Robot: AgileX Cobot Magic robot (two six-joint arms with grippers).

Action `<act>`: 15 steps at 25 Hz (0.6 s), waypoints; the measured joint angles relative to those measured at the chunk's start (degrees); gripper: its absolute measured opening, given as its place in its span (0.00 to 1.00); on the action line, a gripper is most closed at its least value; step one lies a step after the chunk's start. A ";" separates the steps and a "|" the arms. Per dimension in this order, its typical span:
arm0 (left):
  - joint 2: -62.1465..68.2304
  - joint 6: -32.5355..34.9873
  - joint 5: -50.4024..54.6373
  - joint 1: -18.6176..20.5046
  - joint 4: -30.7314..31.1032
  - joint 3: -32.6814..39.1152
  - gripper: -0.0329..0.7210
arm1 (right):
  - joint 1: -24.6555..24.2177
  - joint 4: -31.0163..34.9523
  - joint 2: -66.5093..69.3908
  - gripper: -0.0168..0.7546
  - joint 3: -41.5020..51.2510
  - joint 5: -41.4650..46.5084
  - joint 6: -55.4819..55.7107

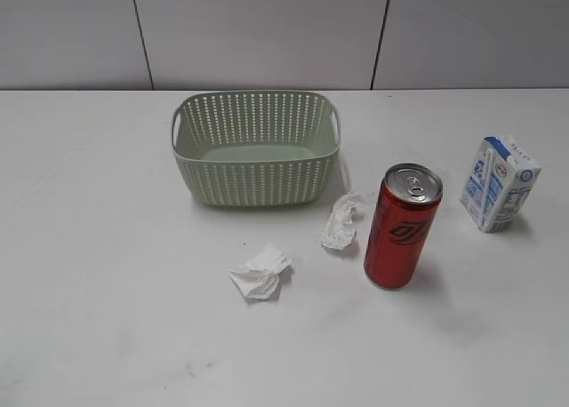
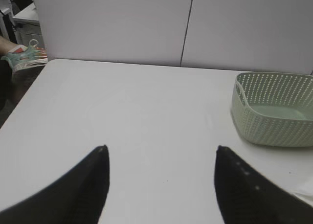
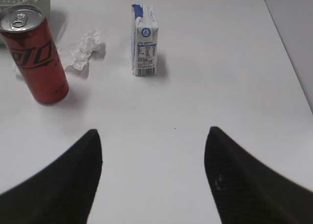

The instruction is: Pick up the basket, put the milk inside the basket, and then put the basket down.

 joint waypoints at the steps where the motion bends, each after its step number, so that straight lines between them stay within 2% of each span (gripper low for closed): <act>1: 2.03 0.99 -1.28 0.00 -1.23 0.00 0.72 | 0.00 0.00 0.00 0.70 0.00 0.00 0.00; 8: 17.62 7.22 -5.54 0.00 -13.10 -0.02 0.80 | 0.00 0.00 0.00 0.70 0.00 0.00 0.00; 15: 30.25 9.14 -8.98 -3.42 -14.83 -3.53 0.80 | 0.00 0.05 0.00 0.70 0.00 0.00 0.04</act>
